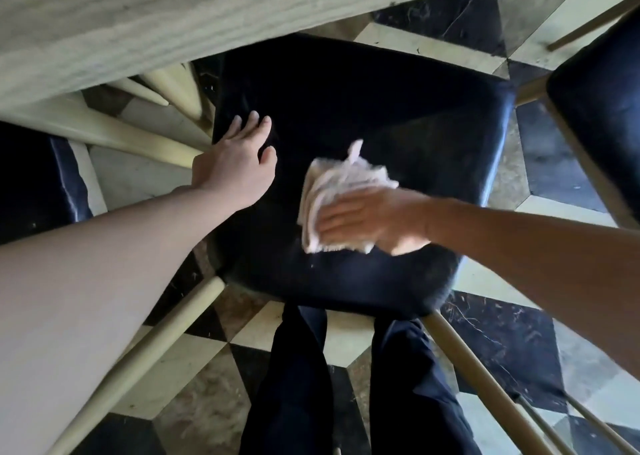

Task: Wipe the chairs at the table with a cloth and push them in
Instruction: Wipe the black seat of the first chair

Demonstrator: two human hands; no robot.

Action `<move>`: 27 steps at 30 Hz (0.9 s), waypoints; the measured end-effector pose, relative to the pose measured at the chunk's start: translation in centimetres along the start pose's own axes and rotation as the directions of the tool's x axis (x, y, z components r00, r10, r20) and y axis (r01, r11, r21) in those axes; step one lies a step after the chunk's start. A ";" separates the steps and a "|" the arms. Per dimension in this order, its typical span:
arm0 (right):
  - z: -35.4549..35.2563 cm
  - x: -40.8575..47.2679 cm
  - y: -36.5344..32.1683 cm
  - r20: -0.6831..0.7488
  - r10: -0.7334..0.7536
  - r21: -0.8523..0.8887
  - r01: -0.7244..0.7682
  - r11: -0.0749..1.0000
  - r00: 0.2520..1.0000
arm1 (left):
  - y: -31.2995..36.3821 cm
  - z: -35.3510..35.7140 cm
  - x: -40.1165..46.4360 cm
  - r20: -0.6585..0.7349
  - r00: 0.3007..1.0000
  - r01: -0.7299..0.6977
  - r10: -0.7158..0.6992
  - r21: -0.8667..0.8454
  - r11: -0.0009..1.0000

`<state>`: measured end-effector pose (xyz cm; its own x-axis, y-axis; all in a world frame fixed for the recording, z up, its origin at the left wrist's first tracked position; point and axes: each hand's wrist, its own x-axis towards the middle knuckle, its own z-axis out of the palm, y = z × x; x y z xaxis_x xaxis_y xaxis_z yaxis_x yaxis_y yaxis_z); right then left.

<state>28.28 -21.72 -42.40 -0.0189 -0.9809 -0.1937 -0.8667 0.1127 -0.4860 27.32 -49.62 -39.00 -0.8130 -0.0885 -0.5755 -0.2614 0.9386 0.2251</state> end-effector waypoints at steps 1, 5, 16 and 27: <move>-0.4 -1.5 1.3 -0.084 0.133 0.014 -0.132 0.991 0.988 | 0.0 0.0 0.0 0.004 1.000 0.003 -0.003 -0.001 1.000; 0.0 -4.2 0.4 -0.386 0.844 0.368 -0.777 0.511 0.372 | 0.4 0.0 -0.1 -0.003 1.000 0.027 -0.027 -0.015 1.000; 2.1 15.1 -19.8 0.170 0.921 0.734 -0.578 -0.356 -0.351 | 1.1 -0.2 -0.5 -0.031 0.996 0.079 -0.080 -0.050 0.996; -0.3 12.5 -3.3 0.041 -0.053 -0.070 0.056 0.996 0.998 | 0.3 -2.7 0.0 0.091 0.993 0.097 -0.080 -0.203 0.974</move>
<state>30.72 -34.43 -43.00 0.0479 -0.9781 -0.2025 -0.8990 0.0461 -0.4355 25.88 -50.26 -36.84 -0.7387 -0.1329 -0.6608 -0.4394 0.8383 0.3226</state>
